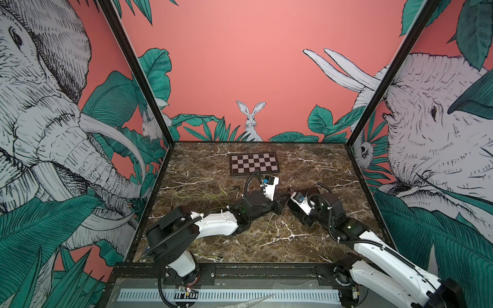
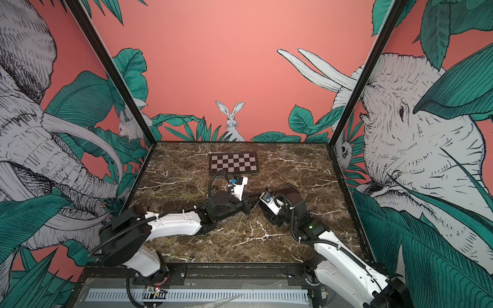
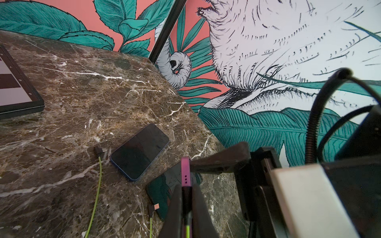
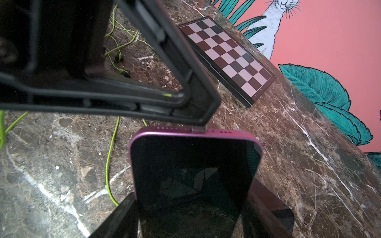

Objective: Plug wired earphones into phones
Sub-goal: Insert the wired earphone into the phone.

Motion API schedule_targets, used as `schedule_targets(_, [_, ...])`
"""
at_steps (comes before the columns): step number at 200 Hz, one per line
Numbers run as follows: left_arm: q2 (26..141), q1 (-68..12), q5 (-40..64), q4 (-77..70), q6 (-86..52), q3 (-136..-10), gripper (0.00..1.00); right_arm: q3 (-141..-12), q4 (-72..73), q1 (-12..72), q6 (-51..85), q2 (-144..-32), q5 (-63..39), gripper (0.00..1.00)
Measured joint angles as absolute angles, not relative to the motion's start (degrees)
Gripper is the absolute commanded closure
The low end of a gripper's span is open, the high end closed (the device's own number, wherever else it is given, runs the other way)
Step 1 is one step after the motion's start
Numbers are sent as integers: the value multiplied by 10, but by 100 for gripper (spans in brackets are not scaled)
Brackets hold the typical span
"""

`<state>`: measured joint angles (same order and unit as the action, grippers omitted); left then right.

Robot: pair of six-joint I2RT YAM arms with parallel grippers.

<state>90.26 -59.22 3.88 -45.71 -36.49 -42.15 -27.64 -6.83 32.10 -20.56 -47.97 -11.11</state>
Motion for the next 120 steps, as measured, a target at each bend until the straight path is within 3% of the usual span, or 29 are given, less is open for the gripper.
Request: schedule_targets(120, [910,-592,36,-467,-366,-422,100,-272,-54,323,-181,-481,-109,39])
